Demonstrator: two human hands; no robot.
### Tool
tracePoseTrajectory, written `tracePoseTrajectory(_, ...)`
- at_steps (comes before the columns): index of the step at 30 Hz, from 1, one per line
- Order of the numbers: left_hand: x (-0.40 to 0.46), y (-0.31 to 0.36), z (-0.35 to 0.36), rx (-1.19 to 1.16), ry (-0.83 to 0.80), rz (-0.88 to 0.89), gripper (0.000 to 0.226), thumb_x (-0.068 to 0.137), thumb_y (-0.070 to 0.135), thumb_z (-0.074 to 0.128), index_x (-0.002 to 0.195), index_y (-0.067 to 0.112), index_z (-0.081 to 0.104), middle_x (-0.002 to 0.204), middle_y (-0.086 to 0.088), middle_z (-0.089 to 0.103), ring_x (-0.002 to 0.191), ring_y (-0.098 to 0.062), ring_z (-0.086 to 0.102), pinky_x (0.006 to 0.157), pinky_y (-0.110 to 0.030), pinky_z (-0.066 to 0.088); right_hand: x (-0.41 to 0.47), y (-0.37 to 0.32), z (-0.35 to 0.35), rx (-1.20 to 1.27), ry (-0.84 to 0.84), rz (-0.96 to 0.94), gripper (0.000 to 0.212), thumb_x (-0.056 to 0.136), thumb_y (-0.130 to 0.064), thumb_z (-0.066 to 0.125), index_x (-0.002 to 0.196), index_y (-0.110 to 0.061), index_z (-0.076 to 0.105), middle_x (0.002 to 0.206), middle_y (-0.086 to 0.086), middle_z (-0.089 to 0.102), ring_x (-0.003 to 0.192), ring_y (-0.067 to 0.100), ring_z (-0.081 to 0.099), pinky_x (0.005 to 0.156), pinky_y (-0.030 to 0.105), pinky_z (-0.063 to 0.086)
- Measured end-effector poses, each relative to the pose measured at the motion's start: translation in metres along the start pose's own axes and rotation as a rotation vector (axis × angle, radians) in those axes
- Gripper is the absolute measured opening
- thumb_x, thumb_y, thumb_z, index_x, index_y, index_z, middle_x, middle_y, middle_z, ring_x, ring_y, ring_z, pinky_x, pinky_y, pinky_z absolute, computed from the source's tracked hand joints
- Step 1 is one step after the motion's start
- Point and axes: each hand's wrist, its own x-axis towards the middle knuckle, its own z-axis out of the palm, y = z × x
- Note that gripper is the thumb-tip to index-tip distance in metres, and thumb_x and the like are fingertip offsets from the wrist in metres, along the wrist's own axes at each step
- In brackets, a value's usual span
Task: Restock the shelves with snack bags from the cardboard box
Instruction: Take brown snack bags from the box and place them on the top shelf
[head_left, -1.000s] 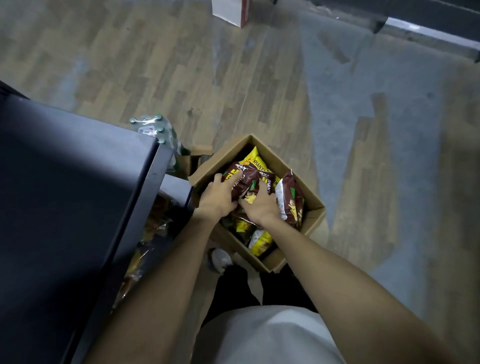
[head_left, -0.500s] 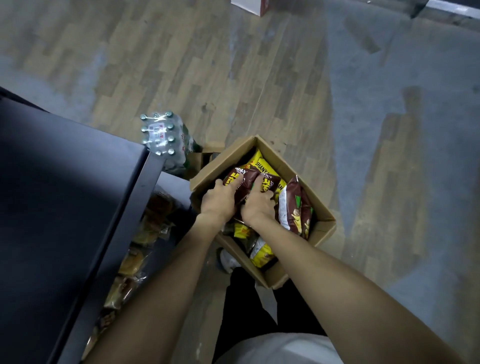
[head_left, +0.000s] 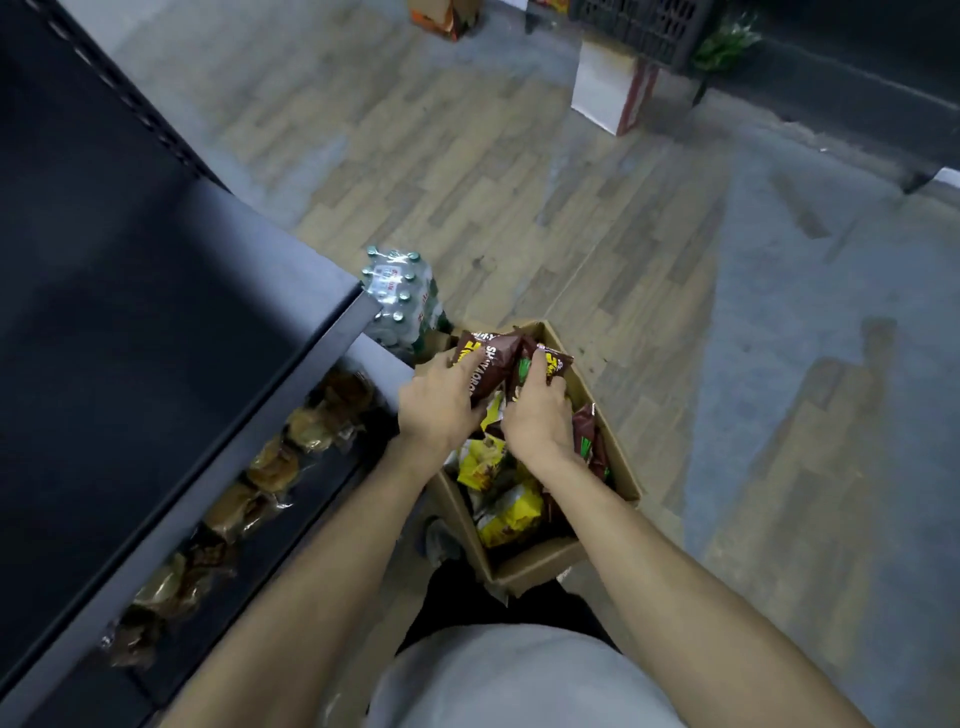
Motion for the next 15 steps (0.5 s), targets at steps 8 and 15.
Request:
tracePoseTrajectory(8,-0.043,0.010,-0.028,-0.103,0.178,-0.135,0.065,0.083,0.039,0.064,0.144,0.038,0.038,0.104,-0.006,0.055,0.082,-0.031,0.061,0.057,-0.031,0.040,-0.028,0.011,-0.025,-0.034,0.125,-0.305,0.081,0.091,-0.011,0.057,0.155,-0.023,0.009,0.134,0.015,0.042,0.116,0.036,0.048,0.090,0.041,0.043)
tracePoseTrajectory(15,-0.100,0.000,-0.063,-0.177,0.370,-0.309,0.068,0.081,0.042,0.063,0.143,0.040,0.036,0.115,-0.004,0.055,0.094,-0.031,0.061,0.067,-0.037,0.048,-0.076,-0.007,-0.044,-0.006,0.258,-0.492,0.076,0.089,-0.013,0.058,0.153,-0.022,0.017,0.135,0.011,0.043,0.116,0.032,0.047,0.094,0.039,0.040)
